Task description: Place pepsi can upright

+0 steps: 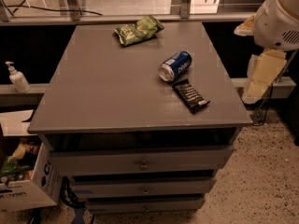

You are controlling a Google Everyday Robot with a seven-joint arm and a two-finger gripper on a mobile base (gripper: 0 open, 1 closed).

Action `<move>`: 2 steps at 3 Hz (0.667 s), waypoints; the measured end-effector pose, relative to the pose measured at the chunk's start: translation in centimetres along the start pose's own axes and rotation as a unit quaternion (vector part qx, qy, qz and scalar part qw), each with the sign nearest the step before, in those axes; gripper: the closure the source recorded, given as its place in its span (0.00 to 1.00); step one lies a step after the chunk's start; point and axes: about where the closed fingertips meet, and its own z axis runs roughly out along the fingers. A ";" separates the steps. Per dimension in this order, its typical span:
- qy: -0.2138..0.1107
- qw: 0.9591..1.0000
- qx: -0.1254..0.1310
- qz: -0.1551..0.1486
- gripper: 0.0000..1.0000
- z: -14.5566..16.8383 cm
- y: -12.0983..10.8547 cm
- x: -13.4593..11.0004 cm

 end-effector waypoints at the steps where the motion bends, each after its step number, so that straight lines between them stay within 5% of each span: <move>1: -0.010 0.999 0.010 -0.050 0.00 1.1 -2.6 -0.9; 2: -0.020 0.994 0.034 -0.104 0.00 1.6 -5.1 -1.7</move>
Offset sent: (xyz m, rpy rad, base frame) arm 0.0828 0.0162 0.0072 -0.0450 -0.1758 0.2730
